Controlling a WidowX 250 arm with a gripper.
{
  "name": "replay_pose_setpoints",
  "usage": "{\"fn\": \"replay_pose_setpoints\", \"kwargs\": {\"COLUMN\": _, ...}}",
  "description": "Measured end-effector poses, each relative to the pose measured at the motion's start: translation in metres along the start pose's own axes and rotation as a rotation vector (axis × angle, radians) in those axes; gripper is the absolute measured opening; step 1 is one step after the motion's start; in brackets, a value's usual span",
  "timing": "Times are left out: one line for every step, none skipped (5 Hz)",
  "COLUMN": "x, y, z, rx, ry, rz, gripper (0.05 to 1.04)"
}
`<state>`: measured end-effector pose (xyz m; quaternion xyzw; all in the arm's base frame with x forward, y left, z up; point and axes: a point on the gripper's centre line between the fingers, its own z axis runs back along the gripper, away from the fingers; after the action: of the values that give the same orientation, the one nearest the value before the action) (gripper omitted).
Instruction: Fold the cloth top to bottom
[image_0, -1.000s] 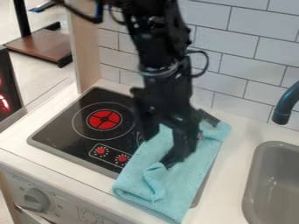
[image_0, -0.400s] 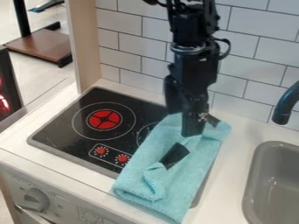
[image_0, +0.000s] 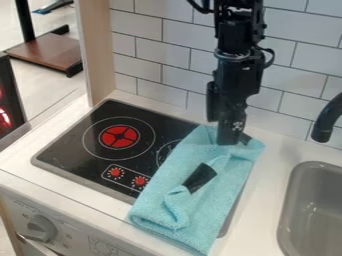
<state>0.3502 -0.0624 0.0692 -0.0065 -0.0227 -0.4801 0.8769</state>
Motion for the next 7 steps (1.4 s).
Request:
{"fn": "replay_pose_setpoints", "kwargs": {"x": 0.009, "y": 0.013, "z": -0.003, "rx": 0.01, "ry": 0.02, "rz": -0.068, "gripper": 1.0}}
{"fn": "replay_pose_setpoints", "kwargs": {"x": 0.018, "y": 0.021, "z": -0.001, "rx": 0.055, "ry": 0.03, "rz": -0.155, "gripper": 1.0}}
{"fn": "replay_pose_setpoints", "kwargs": {"x": 0.023, "y": 0.024, "z": -0.015, "rx": 0.035, "ry": 0.055, "rz": -0.226, "gripper": 1.0}}
{"fn": "replay_pose_setpoints", "kwargs": {"x": 0.026, "y": 0.027, "z": -0.023, "rx": 0.023, "ry": 0.061, "rz": -0.253, "gripper": 1.0}}
{"fn": "replay_pose_setpoints", "kwargs": {"x": 0.029, "y": 0.027, "z": -0.031, "rx": 0.017, "ry": 0.05, "rz": -0.309, "gripper": 1.0}}
{"fn": "replay_pose_setpoints", "kwargs": {"x": 0.036, "y": 0.03, "z": -0.029, "rx": 0.033, "ry": 0.037, "rz": -0.349, "gripper": 1.0}}
{"fn": "replay_pose_setpoints", "kwargs": {"x": 0.047, "y": 0.027, "z": -0.035, "rx": 0.037, "ry": 0.042, "rz": -0.425, "gripper": 1.0}}
